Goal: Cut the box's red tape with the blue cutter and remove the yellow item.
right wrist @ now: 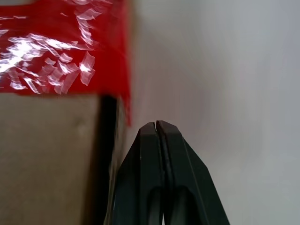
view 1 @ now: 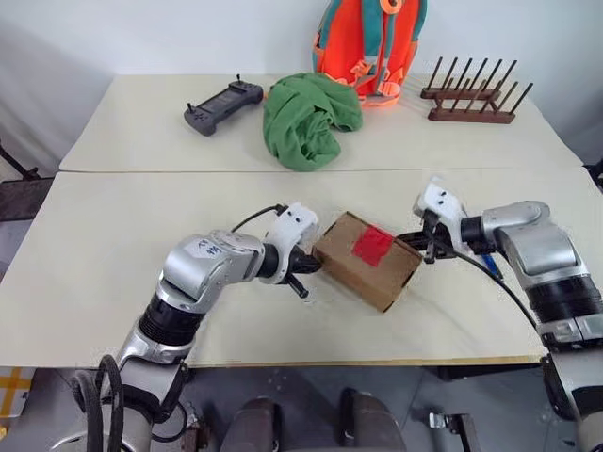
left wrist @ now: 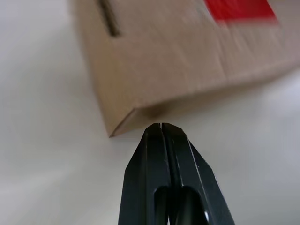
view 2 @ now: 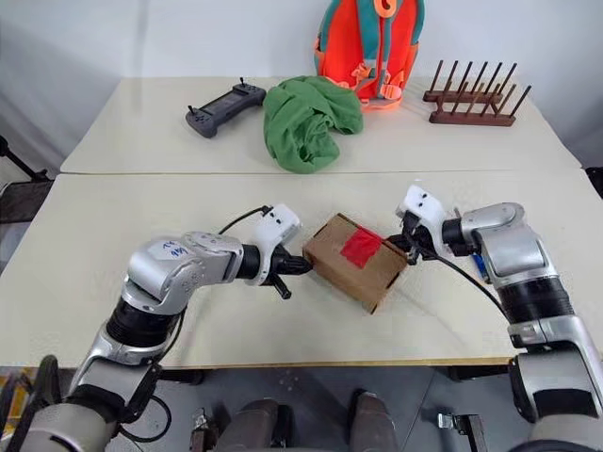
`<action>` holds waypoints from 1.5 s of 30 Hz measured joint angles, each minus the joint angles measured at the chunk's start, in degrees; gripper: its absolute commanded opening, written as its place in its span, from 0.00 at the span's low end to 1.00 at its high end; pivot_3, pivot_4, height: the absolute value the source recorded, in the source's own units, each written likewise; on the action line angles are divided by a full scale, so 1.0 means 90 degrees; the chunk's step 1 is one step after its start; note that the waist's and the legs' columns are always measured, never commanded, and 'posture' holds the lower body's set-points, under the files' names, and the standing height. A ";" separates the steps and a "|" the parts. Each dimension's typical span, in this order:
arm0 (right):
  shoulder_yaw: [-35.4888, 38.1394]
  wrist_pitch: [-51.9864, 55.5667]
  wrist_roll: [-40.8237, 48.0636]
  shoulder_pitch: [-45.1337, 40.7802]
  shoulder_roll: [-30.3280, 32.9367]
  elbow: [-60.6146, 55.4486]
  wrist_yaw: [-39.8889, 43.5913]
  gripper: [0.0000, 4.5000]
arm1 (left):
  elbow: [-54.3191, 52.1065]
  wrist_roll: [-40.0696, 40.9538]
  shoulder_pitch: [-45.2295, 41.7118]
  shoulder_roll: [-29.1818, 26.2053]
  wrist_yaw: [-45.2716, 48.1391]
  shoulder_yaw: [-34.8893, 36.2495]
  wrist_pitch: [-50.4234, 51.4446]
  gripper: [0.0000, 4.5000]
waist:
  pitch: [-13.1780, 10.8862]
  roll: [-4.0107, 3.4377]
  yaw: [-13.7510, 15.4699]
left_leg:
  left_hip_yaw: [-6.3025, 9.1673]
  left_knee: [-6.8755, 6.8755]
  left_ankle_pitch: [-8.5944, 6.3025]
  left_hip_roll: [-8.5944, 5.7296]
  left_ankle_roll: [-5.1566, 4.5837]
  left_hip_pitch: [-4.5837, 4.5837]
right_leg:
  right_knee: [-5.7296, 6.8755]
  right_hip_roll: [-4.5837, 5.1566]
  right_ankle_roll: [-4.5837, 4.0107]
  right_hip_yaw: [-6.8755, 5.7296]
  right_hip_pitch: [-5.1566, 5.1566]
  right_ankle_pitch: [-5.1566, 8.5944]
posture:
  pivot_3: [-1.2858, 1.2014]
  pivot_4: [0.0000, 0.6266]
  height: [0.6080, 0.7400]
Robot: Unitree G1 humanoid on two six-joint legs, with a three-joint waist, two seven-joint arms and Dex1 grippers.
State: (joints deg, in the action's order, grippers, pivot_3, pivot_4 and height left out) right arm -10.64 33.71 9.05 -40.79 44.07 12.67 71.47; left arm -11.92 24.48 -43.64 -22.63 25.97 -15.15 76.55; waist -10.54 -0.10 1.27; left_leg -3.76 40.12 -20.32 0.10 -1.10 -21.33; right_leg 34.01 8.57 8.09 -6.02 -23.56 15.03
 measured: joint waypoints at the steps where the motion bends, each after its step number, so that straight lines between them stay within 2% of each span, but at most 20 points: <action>1: 0.0001 0.0163 0.0060 0.0098 0.0001 -0.0222 -0.0027 0.01 | 0.0094 -0.0026 -0.0048 -0.0058 0.0022 0.0000 -0.0051 0.00 | 0.0000 0.0000 -0.0001 | 0.0000 0.0000 0.0000 -0.0001 0.0000 0.0001 | 0.0000 0.0000 0.0000 0.0002 0.0000 0.0000 | 0.52 0.24 1.00; 9: 0.0041 0.1367 0.0481 0.0781 -0.0100 -0.2113 -0.0661 0.01 | 0.0925 -0.0291 -0.0544 -0.0064 0.0267 -0.0119 -0.0706 0.00 | 0.0000 0.0000 0.0014 | -0.0003 0.0002 0.0000 -0.0003 0.0000 -0.0002 | -0.0001 0.0000 0.0000 -0.0001 0.0000 0.0000 | 0.52 0.24 1.00; 18: 0.0113 0.1722 0.0554 0.0924 -0.0288 -0.2556 -0.1519 0.01 | 0.1387 -0.0526 -0.0615 0.0000 0.0410 -0.0116 -0.1013 0.00 | 0.0000 0.0000 0.0016 | -0.0012 0.0001 0.0000 -0.0003 0.0000 -0.0003 | 0.0000 0.0000 0.0000 -0.0003 -0.0001 0.0000 | 0.52 0.24 1.00; 23: 0.0340 0.1763 0.0529 0.0971 0.0407 -0.2821 -0.1683 0.01 | 0.1181 -0.0418 -0.0600 -0.0443 0.0806 -0.0040 -0.0916 0.00 | 0.0000 0.0001 0.0009 | -0.0012 0.0000 0.0000 -0.0003 -0.0001 -0.0004 | -0.0001 0.0000 0.0000 -0.0003 -0.0003 0.0000 | 0.52 0.24 1.00; 26: 0.0762 0.1765 0.0450 0.1044 0.0667 -0.2828 -0.1967 0.01 | 0.1032 -0.0249 -0.0605 -0.0765 0.1101 0.0194 -0.0866 0.00 | 0.0000 0.0001 0.0010 | -0.0012 0.0000 0.0000 -0.0002 0.0000 -0.0003 | -0.0001 0.0001 0.0000 -0.0003 -0.0002 0.0000 | 0.52 0.24 1.00; 29: 0.1143 0.1939 0.0495 0.0980 0.0680 -0.2908 -0.2271 0.14 | 0.0885 -0.0025 -0.0779 -0.0757 0.1320 0.0361 -0.0789 0.00 | -0.0001 0.0002 0.0031 | -0.0009 0.0003 0.0000 -0.0002 -0.0001 -0.0009 | -0.0004 0.0001 0.0000 -0.0003 -0.0002 0.0000 | 0.52 0.24 1.00; 34: 0.1377 0.2922 0.1114 0.0433 0.0060 -0.3449 -0.2691 0.53 | 0.0765 0.0293 -0.1474 -0.0202 0.1505 0.0411 -0.0726 0.00 | -0.0001 0.0002 0.0013 | -0.0008 0.0001 0.0000 -0.0002 -0.0002 -0.0010 | -0.0002 0.0000 0.0000 -0.0004 -0.0003 0.0000 | 0.52 0.24 1.00; 40: 0.1198 0.3363 0.1239 0.0407 -0.0336 -0.3656 -0.3222 1.00 | 0.0919 0.0085 -0.1516 -0.0192 0.1669 -0.0179 -0.1079 0.00 | -0.0001 0.0002 0.0003 | -0.0012 -0.0005 0.0000 -0.0003 -0.0002 -0.0007 | -0.0002 -0.0001 0.0000 -0.0004 -0.0006 0.0000 | 0.52 0.24 1.00; 45: 0.0916 0.3342 0.1247 0.0496 -0.0583 -0.3626 -0.3508 1.00 | 0.1250 -0.0548 -0.1411 -0.0327 0.1730 -0.0998 -0.1695 0.00 | -0.0001 0.0002 0.0010 | -0.0014 -0.0004 0.0001 -0.0005 -0.0002 -0.0009 | -0.0004 -0.0001 0.0000 -0.0003 -0.0006 0.0000 | 0.52 0.24 1.00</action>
State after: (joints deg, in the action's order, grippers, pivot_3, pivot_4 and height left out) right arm -2.40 63.78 20.28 -36.33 38.82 -19.97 39.90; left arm -0.67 19.55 -56.34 -25.58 41.54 -24.13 61.29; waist -10.55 -0.08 1.36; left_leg -3.89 40.09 -20.31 0.06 -1.12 -21.42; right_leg 33.98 8.57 8.09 -6.04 -23.61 15.03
